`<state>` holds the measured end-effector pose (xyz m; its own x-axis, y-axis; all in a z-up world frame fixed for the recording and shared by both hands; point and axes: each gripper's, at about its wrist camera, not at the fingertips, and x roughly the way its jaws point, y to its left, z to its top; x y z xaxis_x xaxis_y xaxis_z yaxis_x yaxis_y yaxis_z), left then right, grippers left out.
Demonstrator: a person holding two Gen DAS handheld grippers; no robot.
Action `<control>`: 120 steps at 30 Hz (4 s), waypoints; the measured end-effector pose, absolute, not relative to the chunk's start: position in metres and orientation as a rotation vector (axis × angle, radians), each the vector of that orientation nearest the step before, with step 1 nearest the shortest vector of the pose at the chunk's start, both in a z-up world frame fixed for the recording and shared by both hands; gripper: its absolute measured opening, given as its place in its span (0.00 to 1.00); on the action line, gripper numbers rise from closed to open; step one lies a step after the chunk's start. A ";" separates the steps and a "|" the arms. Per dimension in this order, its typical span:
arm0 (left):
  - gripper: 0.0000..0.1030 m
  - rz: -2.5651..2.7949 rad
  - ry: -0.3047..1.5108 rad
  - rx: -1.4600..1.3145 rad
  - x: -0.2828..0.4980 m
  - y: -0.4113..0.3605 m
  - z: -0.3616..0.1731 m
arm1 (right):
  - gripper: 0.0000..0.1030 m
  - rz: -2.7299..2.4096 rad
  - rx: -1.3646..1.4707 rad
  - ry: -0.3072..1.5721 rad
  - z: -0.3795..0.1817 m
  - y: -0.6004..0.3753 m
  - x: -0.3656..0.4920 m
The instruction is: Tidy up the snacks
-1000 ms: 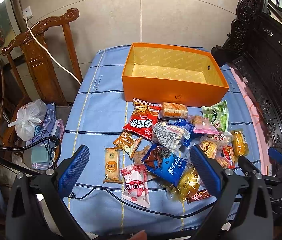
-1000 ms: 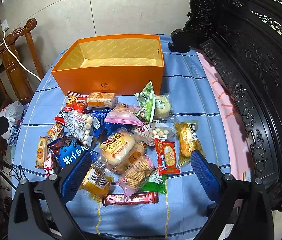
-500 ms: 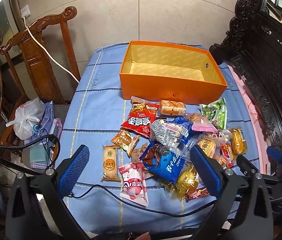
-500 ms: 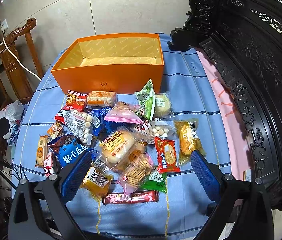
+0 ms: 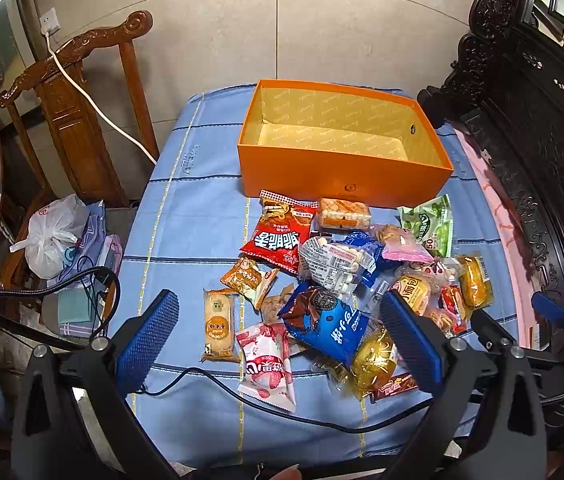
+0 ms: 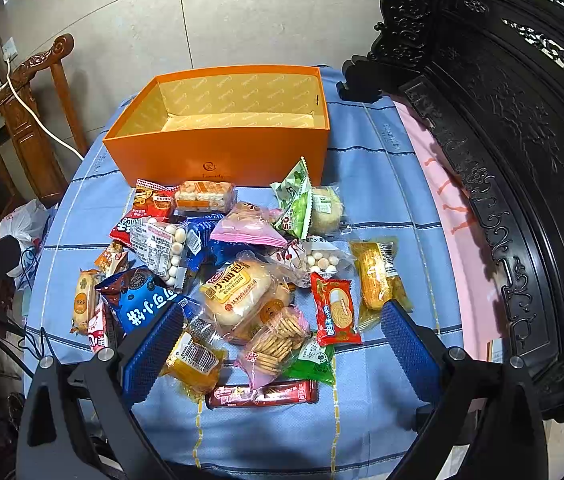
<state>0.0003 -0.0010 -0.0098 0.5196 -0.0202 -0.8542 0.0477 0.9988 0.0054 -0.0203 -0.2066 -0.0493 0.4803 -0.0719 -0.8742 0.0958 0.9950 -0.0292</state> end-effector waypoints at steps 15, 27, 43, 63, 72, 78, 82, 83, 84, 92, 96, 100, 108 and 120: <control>0.96 -0.040 1.024 0.029 0.001 -0.001 -0.010 | 0.97 -0.101 0.024 1.065 -0.050 -0.206 -0.021; 0.96 -0.040 1.025 0.029 0.000 -0.002 -0.011 | 0.97 -0.102 0.024 1.067 -0.051 -0.206 -0.021; 0.96 -0.043 1.037 0.033 -0.003 -0.004 -0.015 | 0.97 -0.101 0.026 1.073 -0.052 -0.206 -0.022; 0.96 -0.202 1.079 -0.020 0.013 0.012 -0.020 | 0.97 -0.149 0.111 1.083 -0.069 -0.248 -0.015; 0.96 -0.117 1.180 0.040 0.053 0.034 -0.074 | 0.96 -0.008 0.102 1.141 -0.104 -0.241 -0.011; 0.96 -0.149 1.327 0.045 0.068 0.028 -0.135 | 0.96 -0.019 0.118 1.170 -0.115 -0.242 -0.007; 0.96 -0.177 1.336 0.056 0.074 0.018 -0.141 | 0.96 -0.028 0.125 1.182 -0.119 -0.245 -0.001; 0.96 -0.182 1.331 0.060 0.076 0.016 -0.141 | 0.96 -0.026 0.124 1.183 -0.119 -0.245 0.000; 0.96 -0.190 1.326 0.059 0.080 0.012 -0.141 | 0.96 -0.023 0.121 1.184 -0.120 -0.244 0.003; 0.96 -0.317 1.342 0.063 0.113 -0.036 -0.153 | 0.96 0.002 0.102 1.205 -0.126 -0.238 0.018; 0.62 -0.368 1.370 0.103 0.121 -0.059 -0.170 | 0.96 -0.020 0.104 1.218 -0.129 -0.244 0.021; 0.49 -0.356 1.354 0.131 0.124 -0.067 -0.177 | 0.96 -0.023 0.107 1.231 -0.134 -0.247 0.022; 0.33 -0.317 1.246 0.051 0.108 -0.030 -0.140 | 0.96 0.095 0.191 1.181 -0.123 -0.254 0.028; 0.34 -0.294 1.200 0.000 0.086 0.003 -0.119 | 0.59 0.254 0.135 1.313 -0.173 -0.201 0.072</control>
